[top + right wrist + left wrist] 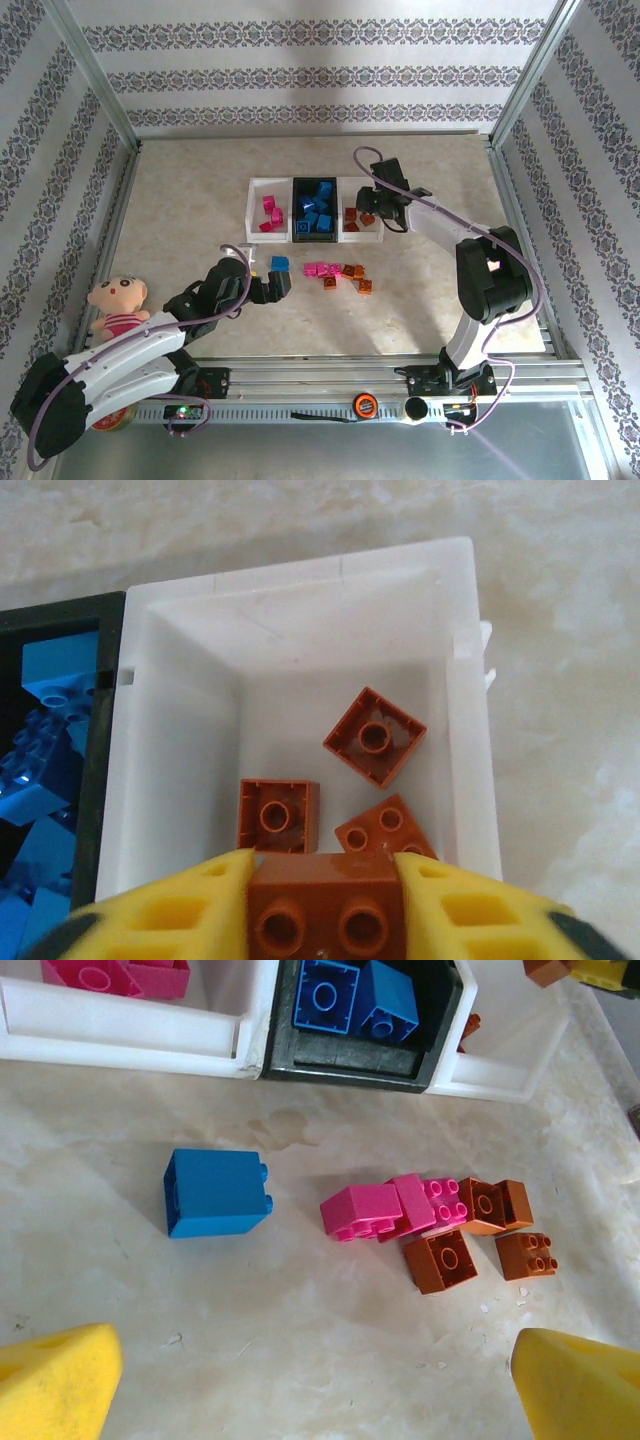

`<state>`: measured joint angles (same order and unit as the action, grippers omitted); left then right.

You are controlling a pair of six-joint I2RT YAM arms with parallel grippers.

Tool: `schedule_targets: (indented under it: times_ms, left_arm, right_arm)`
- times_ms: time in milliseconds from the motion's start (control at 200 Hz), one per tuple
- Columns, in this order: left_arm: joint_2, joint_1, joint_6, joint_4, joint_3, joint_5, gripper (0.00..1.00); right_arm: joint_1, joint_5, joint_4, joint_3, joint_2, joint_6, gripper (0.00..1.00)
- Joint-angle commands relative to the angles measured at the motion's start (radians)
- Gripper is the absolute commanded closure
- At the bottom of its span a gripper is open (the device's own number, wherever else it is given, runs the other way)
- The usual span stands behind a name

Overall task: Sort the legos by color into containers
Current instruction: Place the lego in the container.

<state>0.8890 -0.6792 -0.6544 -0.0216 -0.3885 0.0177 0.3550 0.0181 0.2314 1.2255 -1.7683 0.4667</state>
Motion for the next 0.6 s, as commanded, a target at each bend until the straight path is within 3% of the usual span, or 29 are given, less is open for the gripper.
schedule_targets:
  times_ms: [0,65,265,595]
  left_arm:
    - [-0.026,0.009,-0.017,-0.033,0.005,-0.013,0.0]
    - [-0.031,0.009,-0.017,-0.034,0.005,-0.017,0.0]
    - [-0.033,0.009,-0.021,-0.03,0.002,-0.022,0.0]
    - [-0.033,0.008,-0.011,-0.028,-0.016,-0.037,0.0]
  right_arm:
    - [-0.012,-0.001,0.03,0.057,-0.021,-0.019,0.44]
    - [-0.014,0.0,0.039,0.068,-0.015,-0.019,0.37]
    - [-0.001,-0.021,0.043,0.013,0.1,-0.017,0.31]
    - [0.134,0.007,0.011,-0.347,0.414,0.044,0.26]
